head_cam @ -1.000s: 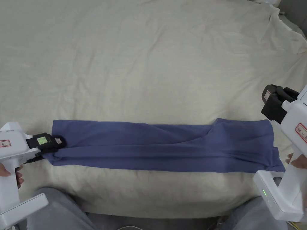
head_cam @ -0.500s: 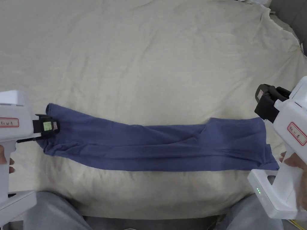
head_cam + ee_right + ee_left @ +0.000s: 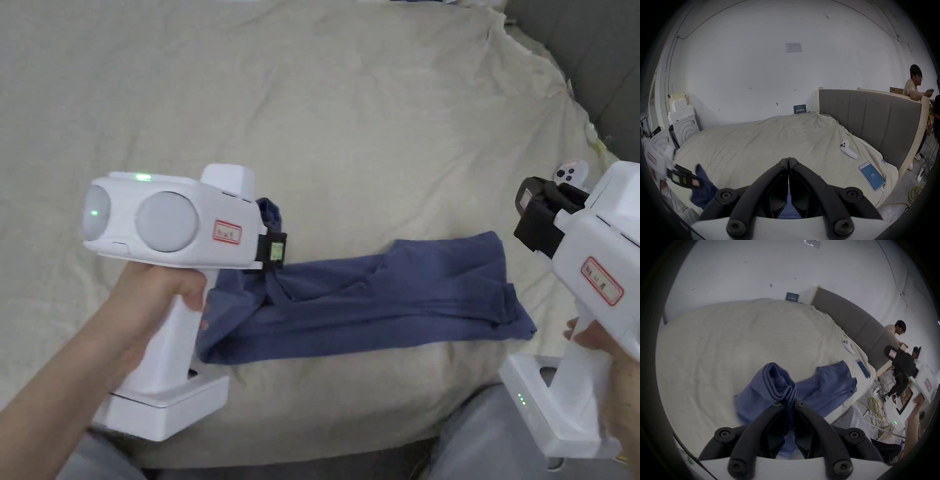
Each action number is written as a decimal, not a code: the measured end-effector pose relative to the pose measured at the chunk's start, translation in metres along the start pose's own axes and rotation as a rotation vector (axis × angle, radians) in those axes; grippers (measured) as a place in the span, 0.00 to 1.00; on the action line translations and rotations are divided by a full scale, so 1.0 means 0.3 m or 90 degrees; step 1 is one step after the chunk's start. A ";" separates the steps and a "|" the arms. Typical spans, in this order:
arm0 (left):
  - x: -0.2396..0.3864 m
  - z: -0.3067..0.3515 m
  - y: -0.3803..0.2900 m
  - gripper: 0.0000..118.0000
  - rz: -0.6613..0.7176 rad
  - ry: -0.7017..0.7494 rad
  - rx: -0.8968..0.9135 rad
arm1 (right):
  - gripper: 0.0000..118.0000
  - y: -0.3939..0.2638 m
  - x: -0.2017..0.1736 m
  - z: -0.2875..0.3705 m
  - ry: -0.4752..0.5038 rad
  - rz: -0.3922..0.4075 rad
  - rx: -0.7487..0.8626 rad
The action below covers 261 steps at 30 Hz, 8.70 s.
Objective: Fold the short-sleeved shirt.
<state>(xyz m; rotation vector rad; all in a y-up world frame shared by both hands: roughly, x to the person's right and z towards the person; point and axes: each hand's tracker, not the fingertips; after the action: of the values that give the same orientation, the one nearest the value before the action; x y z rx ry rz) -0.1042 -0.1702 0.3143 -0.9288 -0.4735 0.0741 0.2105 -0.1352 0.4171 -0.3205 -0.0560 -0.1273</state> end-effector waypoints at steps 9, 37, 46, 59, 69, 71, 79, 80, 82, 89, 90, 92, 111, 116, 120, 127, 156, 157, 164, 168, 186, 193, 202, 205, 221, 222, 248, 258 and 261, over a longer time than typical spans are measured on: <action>0.157 -0.417 -0.053 0.14 -0.031 -0.012 -0.102 | 0.00 -0.013 0.098 0.057 -0.044 -0.012 -0.005; 0.081 -0.256 -0.264 0.00 -0.031 0.056 0.034 | 0.00 -0.027 0.074 0.054 -0.023 -0.019 -0.009; 0.367 -0.389 -0.327 0.00 -0.174 0.006 0.004 | 0.00 -0.042 0.121 0.086 -0.047 -0.023 -0.021; 0.094 -0.102 -0.038 0.57 0.110 -0.194 0.160 | 0.00 -0.034 0.134 0.098 -0.045 -0.036 -0.019; -0.399 0.024 -0.111 1.00 0.321 -0.199 0.193 | 0.00 -0.008 0.062 0.057 -0.012 -0.021 -0.010; -0.469 -0.008 -0.165 1.00 0.366 -0.204 0.144 | 0.00 -0.005 0.047 0.048 -0.006 -0.020 -0.013; -0.530 -0.159 -0.306 0.94 0.447 -0.251 0.011 | 0.00 -0.002 0.003 0.026 0.010 -0.003 -0.024; -0.529 -0.175 -0.313 0.88 0.464 -0.265 0.008 | 0.00 -0.003 0.003 0.025 0.011 -0.003 -0.025; -0.520 -0.210 -0.322 0.63 0.476 -0.253 0.010 | 0.00 -0.004 0.004 0.026 0.011 0.000 -0.029; -0.497 -0.253 -0.342 0.10 0.497 -0.180 0.019 | 0.00 -0.021 0.020 0.030 0.001 0.011 -0.048; -0.490 -0.252 -0.337 0.09 0.501 -0.175 0.018 | 0.00 -0.025 0.023 0.029 -0.001 0.010 -0.050; -0.476 -0.238 -0.324 0.06 0.489 -0.153 0.016 | 0.00 -0.029 0.025 0.024 -0.004 0.009 -0.056; -0.552 0.339 -0.130 0.03 0.286 0.287 0.082 | 0.00 -0.038 -0.055 -0.021 0.050 0.019 -0.064; -0.382 0.390 -0.063 0.03 0.215 0.226 0.119 | 0.00 -0.056 -0.073 -0.029 0.056 0.016 -0.073; -0.209 0.305 -0.030 0.03 0.163 0.131 0.107 | 0.00 -0.058 -0.077 -0.010 0.058 0.019 -0.071; 0.067 0.000 -0.003 0.03 0.060 0.062 0.031 | 0.00 -0.045 -0.019 0.035 0.035 0.010 -0.057; 0.034 -0.096 -0.100 0.00 0.023 0.089 0.128 | 0.00 -0.038 -0.011 0.042 0.032 0.020 -0.049; 0.059 -0.124 -0.130 0.00 0.023 0.072 0.111 | 0.00 -0.039 -0.016 0.048 0.036 0.017 -0.049; 0.232 -0.315 -0.288 0.00 -0.032 -0.007 -0.011 | 0.00 -0.046 -0.007 0.071 0.032 0.006 -0.039; 0.290 -0.414 -0.329 0.00 -0.019 -0.034 -0.071 | 0.00 -0.034 -0.039 0.104 0.026 -0.002 -0.039; -0.093 0.148 -0.105 0.00 0.046 0.168 0.347 | 0.00 0.006 -0.279 -0.014 0.112 0.063 0.013; -0.243 0.236 -0.212 0.00 0.116 0.209 0.332 | 0.00 -0.207 -0.503 -0.217 0.171 0.074 -0.076; -0.293 0.232 -0.268 0.00 0.145 0.215 0.312 | 0.00 -0.512 -0.615 -0.375 0.148 0.096 -0.242; -0.304 0.213 -0.260 0.00 0.155 0.200 0.302 | 0.00 -0.591 -0.630 -0.400 0.134 0.126 -0.283; -0.643 -0.092 -0.213 1.00 0.415 -0.286 0.050 | 0.00 -0.569 -0.631 -0.398 0.131 0.089 -0.291; -0.666 -0.120 -0.223 1.00 0.432 -0.297 0.035 | 0.00 -0.569 -0.631 -0.398 0.131 0.087 -0.292; -0.584 -0.320 -0.174 0.18 0.322 -0.285 -0.168 | 0.00 -0.519 -0.589 -0.430 0.161 0.051 -0.318; -0.418 -0.158 0.000 0.16 0.276 -0.159 -0.196 | 0.00 -0.118 -0.405 -0.244 0.166 0.045 -0.099; -0.431 -0.064 0.029 0.16 0.240 -0.123 -0.181 | 0.00 -0.032 -0.325 -0.207 0.154 0.079 -0.058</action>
<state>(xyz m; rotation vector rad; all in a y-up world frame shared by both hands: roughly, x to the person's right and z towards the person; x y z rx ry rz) -0.2107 -0.2134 0.2512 -1.2899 -0.4900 0.4518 0.1148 -0.1526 0.3540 -0.3962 0.2092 -0.0441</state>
